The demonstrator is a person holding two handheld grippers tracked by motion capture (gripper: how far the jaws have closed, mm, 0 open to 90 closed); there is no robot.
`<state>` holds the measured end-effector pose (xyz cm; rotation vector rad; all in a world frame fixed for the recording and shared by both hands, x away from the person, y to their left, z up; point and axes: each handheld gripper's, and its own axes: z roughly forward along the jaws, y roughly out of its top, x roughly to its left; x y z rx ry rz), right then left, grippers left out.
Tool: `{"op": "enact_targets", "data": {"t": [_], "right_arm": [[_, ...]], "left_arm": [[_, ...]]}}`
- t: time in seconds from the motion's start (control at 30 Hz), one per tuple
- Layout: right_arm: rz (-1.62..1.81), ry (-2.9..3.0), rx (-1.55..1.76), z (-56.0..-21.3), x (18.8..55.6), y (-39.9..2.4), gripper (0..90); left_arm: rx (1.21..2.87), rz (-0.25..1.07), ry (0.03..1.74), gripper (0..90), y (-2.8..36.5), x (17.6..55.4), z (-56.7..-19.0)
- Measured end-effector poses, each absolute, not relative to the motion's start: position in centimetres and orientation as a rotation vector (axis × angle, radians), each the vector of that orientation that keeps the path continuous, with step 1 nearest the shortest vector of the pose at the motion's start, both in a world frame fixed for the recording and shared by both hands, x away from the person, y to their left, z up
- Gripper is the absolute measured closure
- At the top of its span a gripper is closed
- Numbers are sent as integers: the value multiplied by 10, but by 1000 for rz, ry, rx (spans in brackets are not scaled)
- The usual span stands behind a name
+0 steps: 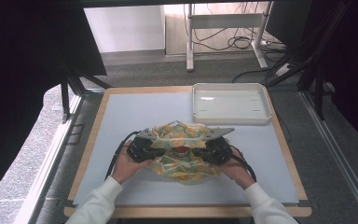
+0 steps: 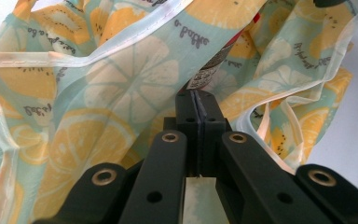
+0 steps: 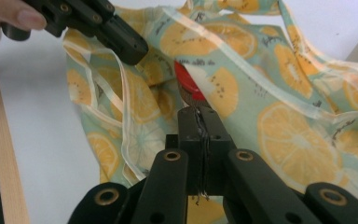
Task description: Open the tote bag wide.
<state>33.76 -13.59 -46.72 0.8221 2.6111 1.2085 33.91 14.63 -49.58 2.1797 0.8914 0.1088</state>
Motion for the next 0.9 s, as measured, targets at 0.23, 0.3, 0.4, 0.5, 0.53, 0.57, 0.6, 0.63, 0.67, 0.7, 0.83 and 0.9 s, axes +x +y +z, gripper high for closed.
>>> {"op": "enact_targets", "data": {"t": [0.23,0.3,0.4,0.5,0.53,0.57,0.6,0.63,0.67,0.7,0.83,0.9], "right_arm": [[1135,2654,845,-478,344,-133,882],[1125,2650,848,-479,346,-133,883],[1119,2630,871,-479,354,-133,887],[1123,2622,893,-479,361,-134,888],[1114,2619,898,-480,364,-134,888],[1107,2613,905,-481,367,-134,888],[1109,2603,917,-481,369,-135,888],[1112,2595,932,-481,371,-135,888],[1114,2590,938,-481,374,-136,888],[1110,2588,945,-481,376,-136,888],[1103,2572,964,-482,383,-135,888],[1098,2563,969,-482,387,-134,888]], "left_arm": [[2175,121,910,900,148,341,-497],[2175,129,917,900,148,342,-497],[2177,142,927,900,149,348,-498],[2170,151,945,900,149,351,-499],[2169,157,952,900,150,353,-500],[2171,163,956,900,150,354,-501],[2162,169,966,900,150,355,-501],[2163,175,970,900,150,356,-501],[2166,179,971,900,151,358,-502],[2163,185,978,900,150,359,-502],[2155,203,991,900,148,364,-504],[2155,210,995,900,148,367,-504]]}}
